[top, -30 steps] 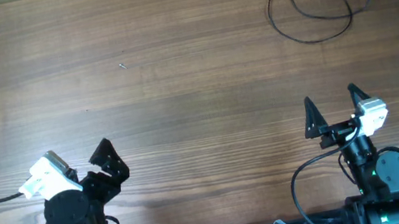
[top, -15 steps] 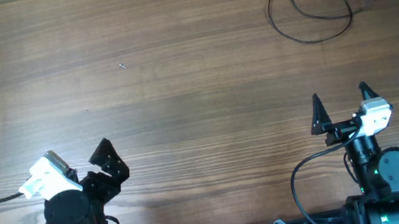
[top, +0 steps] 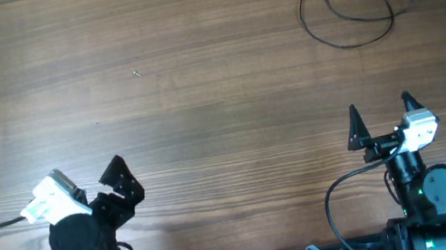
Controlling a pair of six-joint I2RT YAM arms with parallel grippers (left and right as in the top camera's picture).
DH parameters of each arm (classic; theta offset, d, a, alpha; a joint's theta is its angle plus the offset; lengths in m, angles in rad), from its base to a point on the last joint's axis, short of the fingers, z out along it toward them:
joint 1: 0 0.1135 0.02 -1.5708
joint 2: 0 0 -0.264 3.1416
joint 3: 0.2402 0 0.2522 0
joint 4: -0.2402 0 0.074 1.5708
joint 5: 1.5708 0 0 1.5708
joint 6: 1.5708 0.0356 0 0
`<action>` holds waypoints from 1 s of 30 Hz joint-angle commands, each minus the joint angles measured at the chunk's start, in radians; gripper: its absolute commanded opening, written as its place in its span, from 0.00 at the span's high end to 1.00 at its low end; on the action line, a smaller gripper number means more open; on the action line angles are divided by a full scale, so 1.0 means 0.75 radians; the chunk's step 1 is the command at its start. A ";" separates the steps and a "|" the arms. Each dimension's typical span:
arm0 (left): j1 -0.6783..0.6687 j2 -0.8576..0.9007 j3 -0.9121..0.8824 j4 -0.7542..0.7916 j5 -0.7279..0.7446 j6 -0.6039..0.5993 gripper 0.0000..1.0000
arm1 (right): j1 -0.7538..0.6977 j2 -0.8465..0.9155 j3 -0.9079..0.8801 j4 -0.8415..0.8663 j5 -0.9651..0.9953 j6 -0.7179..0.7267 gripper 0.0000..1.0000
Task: Untangle cables
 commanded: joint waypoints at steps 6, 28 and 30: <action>0.266 -0.460 -0.242 0.027 0.117 0.008 0.00 | -0.005 -0.018 -0.011 0.005 0.013 -0.023 0.00; 0.312 -0.492 -0.940 1.042 0.518 0.817 0.00 | -0.005 -0.018 -0.011 0.005 0.013 -0.023 0.00; 0.312 -0.492 -0.940 1.043 0.528 0.865 0.00 | -0.005 -0.018 -0.011 0.005 0.013 -0.023 0.00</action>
